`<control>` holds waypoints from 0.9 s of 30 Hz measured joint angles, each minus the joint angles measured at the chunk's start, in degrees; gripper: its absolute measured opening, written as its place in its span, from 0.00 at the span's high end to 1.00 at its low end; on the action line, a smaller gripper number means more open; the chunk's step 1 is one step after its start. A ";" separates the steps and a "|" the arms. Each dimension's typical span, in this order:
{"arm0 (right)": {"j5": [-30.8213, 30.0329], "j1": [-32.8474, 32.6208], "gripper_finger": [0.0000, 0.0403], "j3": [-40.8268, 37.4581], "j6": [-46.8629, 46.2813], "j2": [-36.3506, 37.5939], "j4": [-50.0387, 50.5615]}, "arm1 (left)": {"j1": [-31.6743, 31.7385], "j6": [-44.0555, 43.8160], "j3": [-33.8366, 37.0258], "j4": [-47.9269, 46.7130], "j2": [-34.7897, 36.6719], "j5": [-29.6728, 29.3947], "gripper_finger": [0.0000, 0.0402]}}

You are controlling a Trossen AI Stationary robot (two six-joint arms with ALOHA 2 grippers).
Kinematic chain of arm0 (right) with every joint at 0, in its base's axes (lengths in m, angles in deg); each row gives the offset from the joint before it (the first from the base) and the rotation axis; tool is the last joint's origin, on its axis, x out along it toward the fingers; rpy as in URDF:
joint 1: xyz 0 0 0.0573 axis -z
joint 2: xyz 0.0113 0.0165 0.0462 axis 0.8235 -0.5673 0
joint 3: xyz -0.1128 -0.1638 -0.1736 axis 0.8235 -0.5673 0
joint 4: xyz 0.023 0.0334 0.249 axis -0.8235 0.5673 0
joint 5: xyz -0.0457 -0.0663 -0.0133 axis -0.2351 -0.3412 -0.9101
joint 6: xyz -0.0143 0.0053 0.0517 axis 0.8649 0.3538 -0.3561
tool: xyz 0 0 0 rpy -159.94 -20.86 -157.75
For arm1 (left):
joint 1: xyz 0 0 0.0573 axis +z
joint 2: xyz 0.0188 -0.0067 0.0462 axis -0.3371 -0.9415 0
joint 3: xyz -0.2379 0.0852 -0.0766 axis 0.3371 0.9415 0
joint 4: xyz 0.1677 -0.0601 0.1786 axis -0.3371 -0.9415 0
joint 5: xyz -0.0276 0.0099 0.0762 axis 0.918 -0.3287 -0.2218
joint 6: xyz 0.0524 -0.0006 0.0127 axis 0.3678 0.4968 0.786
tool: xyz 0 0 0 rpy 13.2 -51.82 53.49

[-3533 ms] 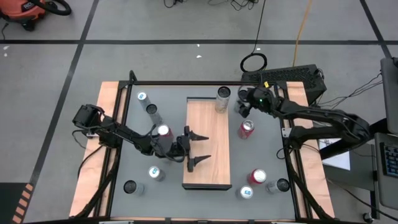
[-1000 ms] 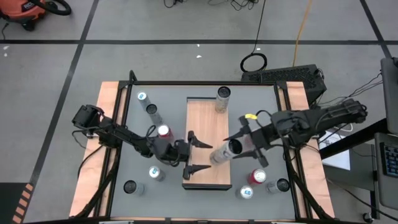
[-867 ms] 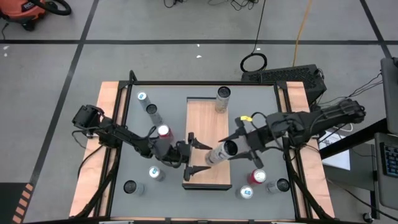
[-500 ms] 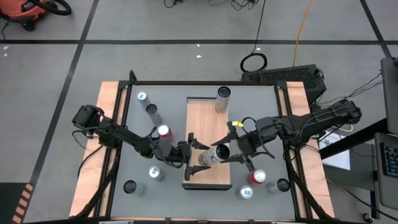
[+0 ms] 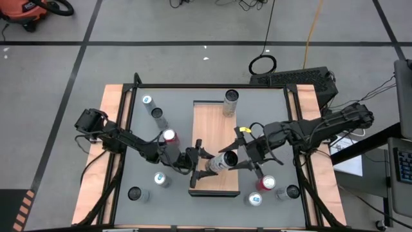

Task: Place canned beverage on shelf
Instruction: Put the right white yellow soda can on the shelf aligned with the other white yellow soda can

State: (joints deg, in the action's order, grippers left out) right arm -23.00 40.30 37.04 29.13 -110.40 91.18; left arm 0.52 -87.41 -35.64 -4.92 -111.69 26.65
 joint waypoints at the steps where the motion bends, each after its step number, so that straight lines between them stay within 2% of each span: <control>1: -0.06 0.00 0.46 0.00 -0.26 0.00 0.12 | 0.00 -0.09 0.00 -0.11 0.00 0.00 0.40; 7: -0.51 0.02 0.32 0.00 -4.89 0.39 0.72 | -0.03 -0.28 0.00 -0.18 0.00 0.02 0.38; 11: -5.10 -0.03 0.23 0.04 -9.24 1.57 1.99 | -0.07 0.51 0.04 1.23 -0.02 -1.39 0.38; 13: -7.83 -0.02 0.20 0.06 -11.53 2.28 2.54 | -0.19 2.87 0.07 2.78 -0.04 -4.10 0.38; 18: -11.68 -0.57 0.19 0.11 -17.65 2.09 2.01 | -1.15 9.99 -1.15 4.20 -0.04 -15.85 0.38; 23: -25.06 -2.13 0.18 0.07 -19.88 -1.32 -1.66 | -1.23 15.27 -2.01 7.32 -0.04 -24.70 0.38; 27: -27.27 -2.58 0.18 0.07 -20.26 -5.01 -6.18 | -1.25 17.69 -2.01 10.12 -0.04 -27.63 0.38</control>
State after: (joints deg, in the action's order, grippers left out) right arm -50.27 37.72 37.10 8.87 -115.41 85.00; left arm -0.74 -69.71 -37.65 5.19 -111.73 -0.98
